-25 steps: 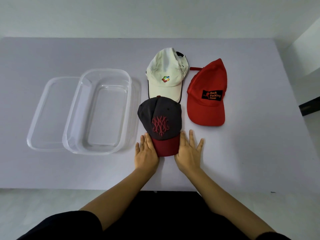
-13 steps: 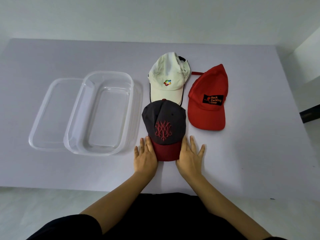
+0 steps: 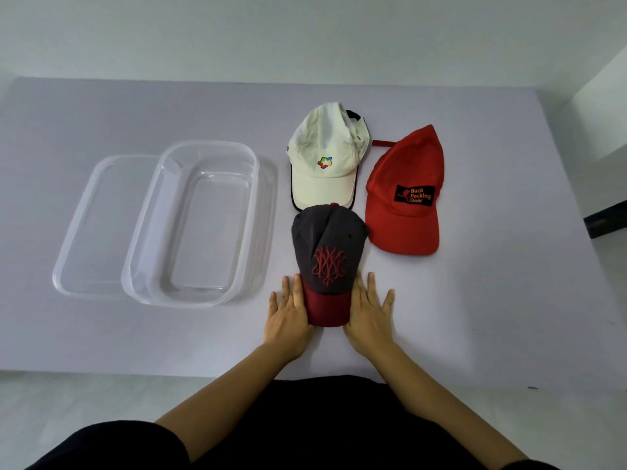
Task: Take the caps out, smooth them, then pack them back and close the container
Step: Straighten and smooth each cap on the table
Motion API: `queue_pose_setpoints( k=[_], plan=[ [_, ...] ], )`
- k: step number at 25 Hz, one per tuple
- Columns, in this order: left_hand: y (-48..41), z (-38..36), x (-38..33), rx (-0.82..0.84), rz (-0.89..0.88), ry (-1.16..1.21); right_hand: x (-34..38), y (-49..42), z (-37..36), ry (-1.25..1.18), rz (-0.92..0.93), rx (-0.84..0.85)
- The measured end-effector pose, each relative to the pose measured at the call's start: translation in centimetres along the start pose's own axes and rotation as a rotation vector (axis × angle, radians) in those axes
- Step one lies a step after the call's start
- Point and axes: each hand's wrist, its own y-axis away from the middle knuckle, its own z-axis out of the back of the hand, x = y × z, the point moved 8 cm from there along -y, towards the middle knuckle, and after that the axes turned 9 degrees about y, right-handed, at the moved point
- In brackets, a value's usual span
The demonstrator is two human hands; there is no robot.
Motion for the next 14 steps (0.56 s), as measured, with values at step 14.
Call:
queue_pose_setpoints(
  k=[14],
  plan=[
    [-7.1, 11.7, -1.2, -0.259, 0.248, 0.786, -3.2, -6.4, 9.8, -0.803, -0.08, -0.112]
  ],
)
